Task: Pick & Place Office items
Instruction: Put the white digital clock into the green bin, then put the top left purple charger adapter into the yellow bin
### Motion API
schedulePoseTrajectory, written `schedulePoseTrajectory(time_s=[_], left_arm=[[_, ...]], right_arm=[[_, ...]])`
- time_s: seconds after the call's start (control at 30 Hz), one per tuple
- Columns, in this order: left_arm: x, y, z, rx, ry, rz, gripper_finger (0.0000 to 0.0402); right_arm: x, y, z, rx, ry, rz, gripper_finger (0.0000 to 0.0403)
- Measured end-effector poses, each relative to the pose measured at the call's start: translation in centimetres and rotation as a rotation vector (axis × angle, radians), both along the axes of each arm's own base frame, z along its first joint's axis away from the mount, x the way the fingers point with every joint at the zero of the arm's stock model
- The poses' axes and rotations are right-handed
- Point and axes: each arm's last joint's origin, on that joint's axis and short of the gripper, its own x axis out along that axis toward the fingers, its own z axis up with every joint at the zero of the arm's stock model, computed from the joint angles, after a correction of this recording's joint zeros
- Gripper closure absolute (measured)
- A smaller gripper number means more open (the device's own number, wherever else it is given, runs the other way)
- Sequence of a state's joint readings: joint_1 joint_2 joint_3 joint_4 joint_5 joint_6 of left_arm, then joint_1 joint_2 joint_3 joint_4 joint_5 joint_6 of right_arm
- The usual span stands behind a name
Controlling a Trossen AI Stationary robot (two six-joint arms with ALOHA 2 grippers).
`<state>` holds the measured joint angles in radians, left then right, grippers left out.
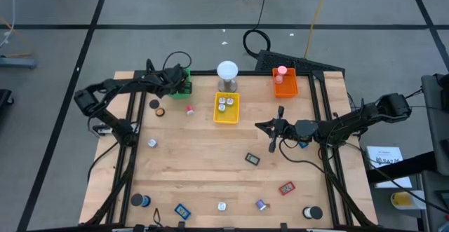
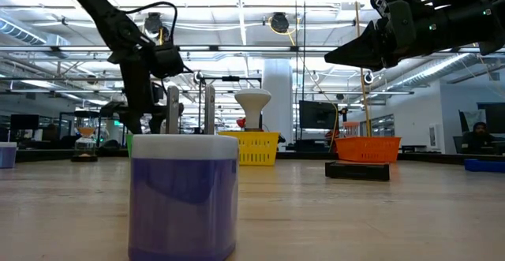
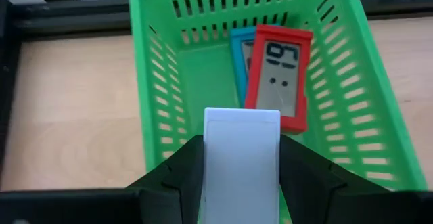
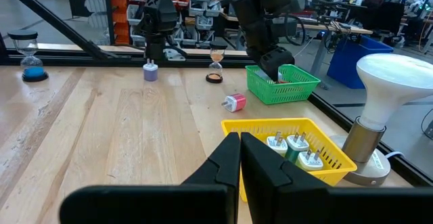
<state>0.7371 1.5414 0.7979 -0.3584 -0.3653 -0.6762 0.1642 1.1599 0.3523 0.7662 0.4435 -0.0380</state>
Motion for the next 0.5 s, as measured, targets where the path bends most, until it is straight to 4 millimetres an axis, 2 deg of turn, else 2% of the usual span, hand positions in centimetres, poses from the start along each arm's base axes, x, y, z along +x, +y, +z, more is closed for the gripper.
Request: schedulePoseTrajectory(time_s=[0.27, 0.5], left_arm=[[-0.08, 0.03, -0.05, -0.020, -0.010, -0.006, 0.0199], [-0.08, 0.03, -0.03, -0.018, -0.004, -0.018, 0.0191]], right_arm=[[0.00, 0.00, 0.00, 0.000, 0.000, 0.000, 0.0399], [0.00, 0.00, 0.00, 0.000, 0.000, 0.000, 0.0399]])
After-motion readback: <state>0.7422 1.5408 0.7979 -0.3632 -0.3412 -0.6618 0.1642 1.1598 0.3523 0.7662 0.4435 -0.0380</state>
